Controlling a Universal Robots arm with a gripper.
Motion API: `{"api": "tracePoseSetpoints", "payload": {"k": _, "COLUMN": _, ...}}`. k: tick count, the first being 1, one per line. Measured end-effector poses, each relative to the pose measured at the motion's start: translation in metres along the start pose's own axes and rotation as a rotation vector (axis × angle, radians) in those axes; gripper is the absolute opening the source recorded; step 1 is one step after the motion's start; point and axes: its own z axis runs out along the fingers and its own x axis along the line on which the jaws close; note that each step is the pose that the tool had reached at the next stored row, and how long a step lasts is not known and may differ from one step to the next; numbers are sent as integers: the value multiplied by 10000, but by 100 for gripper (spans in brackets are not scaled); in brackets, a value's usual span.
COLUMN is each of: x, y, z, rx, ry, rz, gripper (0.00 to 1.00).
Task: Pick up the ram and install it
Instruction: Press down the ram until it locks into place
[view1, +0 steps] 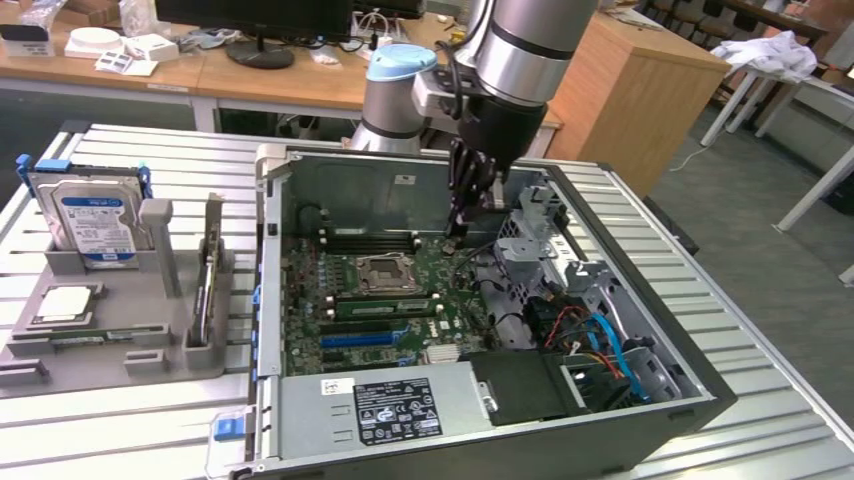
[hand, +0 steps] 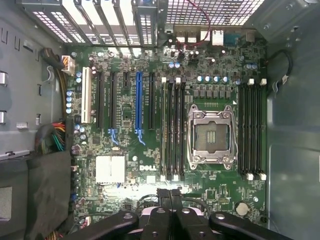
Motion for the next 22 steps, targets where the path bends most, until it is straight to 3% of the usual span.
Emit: {"api": "tracePoseSetpoints", "payload": {"k": 22, "x": 2, "y": -5, "z": 136, "rx": -1, "ry": 1, "rz": 0, "gripper": 11}}
